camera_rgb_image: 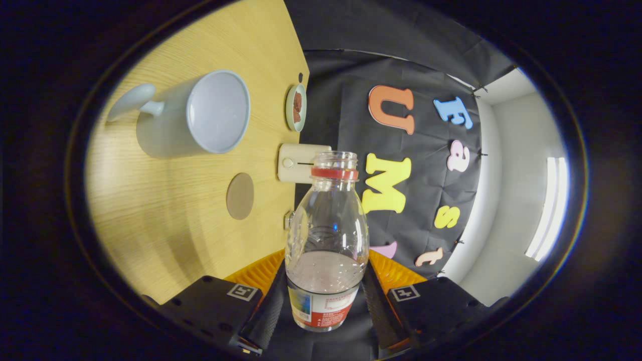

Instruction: Take the bottle from table, then pour the juice into the cup, finally place the bottle on the coaster

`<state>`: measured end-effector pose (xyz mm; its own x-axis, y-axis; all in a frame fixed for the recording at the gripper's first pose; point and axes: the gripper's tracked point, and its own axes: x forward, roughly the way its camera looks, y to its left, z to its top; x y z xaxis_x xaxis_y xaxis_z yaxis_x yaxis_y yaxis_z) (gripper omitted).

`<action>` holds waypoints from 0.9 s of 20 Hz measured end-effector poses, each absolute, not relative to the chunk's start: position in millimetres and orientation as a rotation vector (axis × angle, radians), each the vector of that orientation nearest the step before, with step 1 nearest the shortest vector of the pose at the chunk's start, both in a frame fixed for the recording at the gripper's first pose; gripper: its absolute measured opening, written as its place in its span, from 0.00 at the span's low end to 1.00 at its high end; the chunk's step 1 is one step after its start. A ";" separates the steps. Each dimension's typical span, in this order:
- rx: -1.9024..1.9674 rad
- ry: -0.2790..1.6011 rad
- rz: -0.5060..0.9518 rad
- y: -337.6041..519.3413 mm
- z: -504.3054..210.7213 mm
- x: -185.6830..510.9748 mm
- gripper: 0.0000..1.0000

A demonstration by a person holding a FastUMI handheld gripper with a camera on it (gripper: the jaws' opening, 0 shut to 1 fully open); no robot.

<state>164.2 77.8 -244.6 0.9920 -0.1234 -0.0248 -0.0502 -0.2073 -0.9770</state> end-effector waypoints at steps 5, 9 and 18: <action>-1.832 0.127 -0.068 79.4 -239.3 159.1 0.81; -1.856 0.108 -0.067 89.8 -237.4 157.4 0.81; -1.899 0.112 -0.087 93.7 -237.8 155.4 0.81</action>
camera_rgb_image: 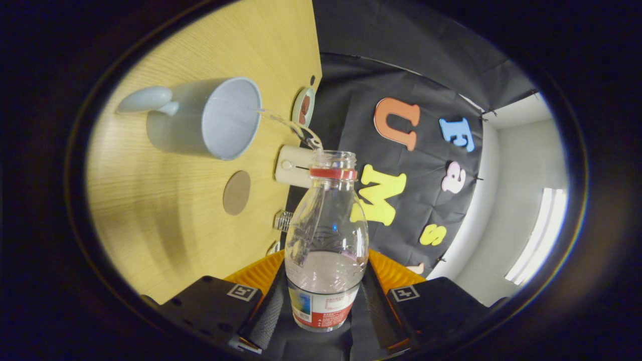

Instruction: Take the bottle from table, then pour the juice into the cup, finally place the bottle on the coaster

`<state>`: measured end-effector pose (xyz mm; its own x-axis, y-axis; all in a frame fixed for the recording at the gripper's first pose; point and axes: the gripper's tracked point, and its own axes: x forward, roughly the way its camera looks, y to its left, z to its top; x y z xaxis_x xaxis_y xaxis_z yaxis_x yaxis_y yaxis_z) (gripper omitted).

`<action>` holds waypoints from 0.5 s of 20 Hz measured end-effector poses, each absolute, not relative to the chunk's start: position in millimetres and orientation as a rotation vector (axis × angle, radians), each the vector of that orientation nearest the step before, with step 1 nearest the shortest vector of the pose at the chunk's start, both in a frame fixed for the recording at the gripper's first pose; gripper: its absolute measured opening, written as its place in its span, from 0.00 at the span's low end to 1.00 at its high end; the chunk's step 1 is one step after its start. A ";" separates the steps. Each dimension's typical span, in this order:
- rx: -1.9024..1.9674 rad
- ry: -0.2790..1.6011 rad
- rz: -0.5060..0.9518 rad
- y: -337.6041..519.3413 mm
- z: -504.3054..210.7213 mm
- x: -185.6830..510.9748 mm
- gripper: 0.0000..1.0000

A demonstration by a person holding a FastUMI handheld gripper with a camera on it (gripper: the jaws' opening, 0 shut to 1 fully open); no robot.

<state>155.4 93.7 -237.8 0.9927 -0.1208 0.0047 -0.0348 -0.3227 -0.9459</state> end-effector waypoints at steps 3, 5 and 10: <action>-1.914 0.115 -0.092 94.0 -236.7 153.1 0.81; -1.917 0.108 -0.096 94.0 -235.1 152.3 0.81; -1.930 0.119 -0.105 91.6 -234.2 153.3 0.81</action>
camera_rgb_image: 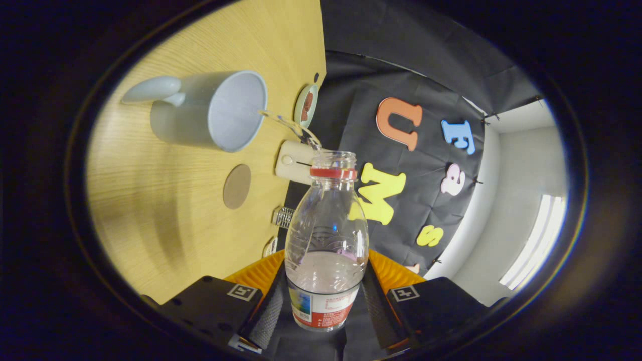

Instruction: Take the bottle from table, then pour the juice into the cup, finally place the bottle on the coaster

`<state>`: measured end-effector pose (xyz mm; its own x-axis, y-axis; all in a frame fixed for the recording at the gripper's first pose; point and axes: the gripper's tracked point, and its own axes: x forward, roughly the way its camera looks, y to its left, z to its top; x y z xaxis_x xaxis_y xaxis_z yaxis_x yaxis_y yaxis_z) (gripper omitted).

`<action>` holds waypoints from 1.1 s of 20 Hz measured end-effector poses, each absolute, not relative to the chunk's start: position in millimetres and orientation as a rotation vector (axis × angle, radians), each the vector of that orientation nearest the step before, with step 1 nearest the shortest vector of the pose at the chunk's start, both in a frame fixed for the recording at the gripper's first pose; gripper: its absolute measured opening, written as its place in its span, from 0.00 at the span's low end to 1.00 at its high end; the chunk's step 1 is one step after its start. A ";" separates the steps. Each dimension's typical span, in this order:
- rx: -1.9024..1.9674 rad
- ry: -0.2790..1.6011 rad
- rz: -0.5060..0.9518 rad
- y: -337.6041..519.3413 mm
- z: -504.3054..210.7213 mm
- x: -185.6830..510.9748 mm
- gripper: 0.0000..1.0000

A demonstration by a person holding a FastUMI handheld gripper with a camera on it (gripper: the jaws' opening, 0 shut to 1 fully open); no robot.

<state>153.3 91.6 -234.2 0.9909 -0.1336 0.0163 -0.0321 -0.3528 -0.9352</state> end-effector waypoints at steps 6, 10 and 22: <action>-1.959 0.116 -0.129 88.2 -229.0 151.4 0.81; -1.963 0.122 -0.128 89.1 -226.9 151.1 0.81; -1.985 0.105 -0.141 93.2 -219.9 147.1 0.81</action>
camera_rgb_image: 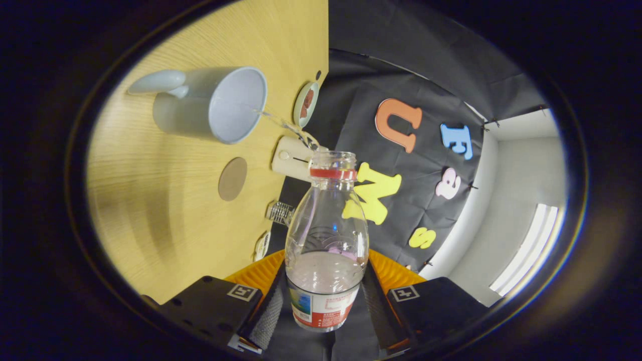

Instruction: Take the bottle from table, then pour the juice into the cup, finally place the bottle on the coaster

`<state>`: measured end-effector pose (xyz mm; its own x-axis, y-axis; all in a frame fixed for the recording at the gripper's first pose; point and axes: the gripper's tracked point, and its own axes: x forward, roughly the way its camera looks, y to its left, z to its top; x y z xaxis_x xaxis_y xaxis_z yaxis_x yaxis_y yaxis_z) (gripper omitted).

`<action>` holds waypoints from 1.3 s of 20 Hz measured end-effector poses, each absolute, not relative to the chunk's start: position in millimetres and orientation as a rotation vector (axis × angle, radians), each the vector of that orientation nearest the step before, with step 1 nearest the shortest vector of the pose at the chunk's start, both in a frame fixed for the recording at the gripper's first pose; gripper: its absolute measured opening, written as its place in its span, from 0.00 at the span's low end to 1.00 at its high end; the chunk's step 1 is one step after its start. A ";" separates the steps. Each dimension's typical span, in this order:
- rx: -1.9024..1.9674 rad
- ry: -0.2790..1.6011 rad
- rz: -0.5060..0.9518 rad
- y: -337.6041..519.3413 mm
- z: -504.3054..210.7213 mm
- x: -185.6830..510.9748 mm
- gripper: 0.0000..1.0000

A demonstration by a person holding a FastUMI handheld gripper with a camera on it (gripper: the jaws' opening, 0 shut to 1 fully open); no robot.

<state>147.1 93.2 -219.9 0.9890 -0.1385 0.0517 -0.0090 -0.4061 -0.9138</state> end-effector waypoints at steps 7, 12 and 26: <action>-2.001 0.108 -0.150 95.0 -216.3 146.5 0.81; -2.017 0.112 -0.157 96.7 -216.3 147.3 0.81; -2.059 0.115 -0.171 108.1 -207.4 147.0 0.81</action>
<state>147.0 108.1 -207.4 0.9853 -0.1547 0.0727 -0.0094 -0.4736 -0.8807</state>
